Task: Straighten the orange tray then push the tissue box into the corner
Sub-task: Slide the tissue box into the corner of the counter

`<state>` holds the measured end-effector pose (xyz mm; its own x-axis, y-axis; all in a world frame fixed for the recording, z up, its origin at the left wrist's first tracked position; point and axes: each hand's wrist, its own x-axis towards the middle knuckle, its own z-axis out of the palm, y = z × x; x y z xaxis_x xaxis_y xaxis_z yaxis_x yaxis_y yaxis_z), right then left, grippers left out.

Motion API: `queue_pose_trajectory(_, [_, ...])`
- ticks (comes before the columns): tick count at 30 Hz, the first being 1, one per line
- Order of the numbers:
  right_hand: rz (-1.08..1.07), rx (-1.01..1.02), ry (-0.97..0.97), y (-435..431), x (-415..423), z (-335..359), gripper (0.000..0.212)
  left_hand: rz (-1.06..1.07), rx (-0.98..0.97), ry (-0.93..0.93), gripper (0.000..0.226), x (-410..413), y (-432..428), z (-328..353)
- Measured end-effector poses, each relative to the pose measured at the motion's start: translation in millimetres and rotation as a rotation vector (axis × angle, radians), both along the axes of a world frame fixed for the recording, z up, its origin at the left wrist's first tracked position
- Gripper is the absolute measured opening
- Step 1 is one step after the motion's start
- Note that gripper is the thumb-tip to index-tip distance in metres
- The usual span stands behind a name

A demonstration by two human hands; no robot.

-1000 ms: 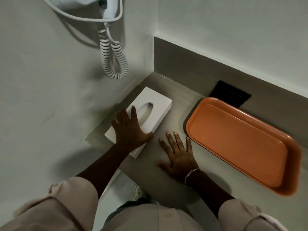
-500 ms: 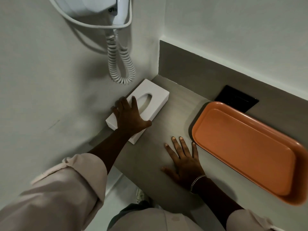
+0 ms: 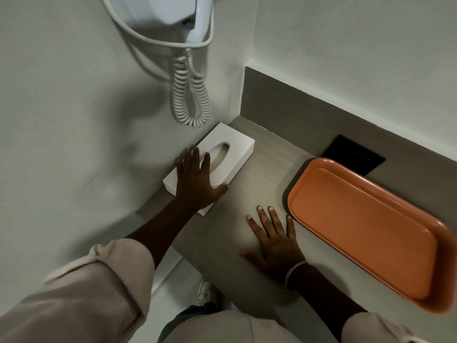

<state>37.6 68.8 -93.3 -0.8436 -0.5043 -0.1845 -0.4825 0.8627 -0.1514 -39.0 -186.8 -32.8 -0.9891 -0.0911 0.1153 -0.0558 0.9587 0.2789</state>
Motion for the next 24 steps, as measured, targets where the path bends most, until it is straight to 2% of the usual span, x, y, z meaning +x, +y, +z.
queue_pose_trajectory(5, [0.027,0.0,-0.087,-12,-31,14,0.088,-0.202,-0.091,0.101,0.089,49,-25,-15])
queue_pose_trajectory(10, [0.148,-0.115,0.146,-51,-64,46,0.082,-0.349,-0.157,0.109,0.081,76,-45,-22])
queue_pose_trajectory(12, [0.224,-0.121,0.162,-68,-75,56,0.082,-0.403,-0.168,0.128,0.079,82,-53,-26])
queue_pose_trajectory(15, [0.298,-0.067,0.141,-83,-85,56,0.082,-0.441,-0.193,0.142,0.081,87,-62,-30])
queue_pose_trajectory(24, [0.277,-0.014,0.137,-90,-95,40,0.091,-0.462,-0.206,0.133,0.092,66,-70,-41])
